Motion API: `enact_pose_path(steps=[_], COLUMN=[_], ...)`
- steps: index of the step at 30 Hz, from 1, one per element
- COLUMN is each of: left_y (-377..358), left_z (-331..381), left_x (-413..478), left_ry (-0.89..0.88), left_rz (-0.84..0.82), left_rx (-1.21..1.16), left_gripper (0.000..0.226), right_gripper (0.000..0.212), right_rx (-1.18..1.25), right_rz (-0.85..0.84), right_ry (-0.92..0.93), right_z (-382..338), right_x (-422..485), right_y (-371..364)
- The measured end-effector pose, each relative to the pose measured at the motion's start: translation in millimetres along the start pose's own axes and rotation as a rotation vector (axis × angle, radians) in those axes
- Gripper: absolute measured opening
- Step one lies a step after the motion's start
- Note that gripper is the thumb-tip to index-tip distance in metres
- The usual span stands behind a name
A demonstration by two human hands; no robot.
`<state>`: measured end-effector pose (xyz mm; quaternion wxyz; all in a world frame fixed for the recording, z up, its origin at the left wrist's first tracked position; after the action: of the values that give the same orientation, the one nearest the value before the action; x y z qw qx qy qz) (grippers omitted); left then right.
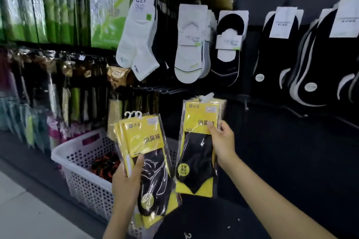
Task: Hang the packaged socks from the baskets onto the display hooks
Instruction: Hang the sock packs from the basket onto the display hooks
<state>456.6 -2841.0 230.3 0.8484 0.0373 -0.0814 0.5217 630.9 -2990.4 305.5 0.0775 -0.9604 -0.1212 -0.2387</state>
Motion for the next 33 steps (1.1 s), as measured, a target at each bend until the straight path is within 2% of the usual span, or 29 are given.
enact_pose_path(steps=[8,10,14,17,20,25,27,30,32,33], left_y=[15,13,8,4,0,-8,-13,-20,-25,-27], left_z=[-15,-15,-16,-15,-15,-7,-2,-1,-2,-2], left_x=[12,12,10,9,8,-3,-7,-8,-10,-11], left_ry=[0.006,0.03,0.05,0.074,0.092,0.123,0.154,0.197,0.172,0.158], left_rz=[0.017,0.009,0.017,0.019,-0.028,-0.163,-0.213,-0.292,-0.341,-0.352], left_rx=[-0.046,-0.055,-0.043,-0.065,-0.082,-0.164,-0.178,-0.175,-0.163,-0.152], left_gripper=[0.034,0.027,0.043,0.041,0.034,0.025,0.024,0.025,0.041,0.053], right_gripper=[0.025,0.025,0.033,0.03,0.023,0.045,0.036,0.027,0.03,0.033], right_rx=[-0.106,-0.141,-0.208,-0.25,-0.293,-0.278,-0.23,-0.109,-0.026,-0.013], right_rz=[0.108,0.142,0.248,0.338,0.365,0.419,0.334,-0.042,-0.293,-0.355], right_ry=[0.021,0.024,-0.072,-0.168,-0.176,-0.123,-0.099,-0.097,-0.111,-0.105], right_z=[31,39,53,59,62,54,45,23,8,4], right_x=[28,37,61,71,67,29,6,-27,-45,-53], right_y=[-7,-9,-7,1,8,14,12,-1,-12,-16])
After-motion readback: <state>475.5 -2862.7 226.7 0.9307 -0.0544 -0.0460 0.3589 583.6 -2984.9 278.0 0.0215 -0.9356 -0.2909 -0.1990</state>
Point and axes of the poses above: each hand's wrist, its own x-axis towards the middle knuckle, its own y-axis out of the back of the hand, z = x × y, the point moved 1 cm from there along x, towards the middle knuckle, and after that the axes turned 10 degrees about y, right-handed, at the moved point
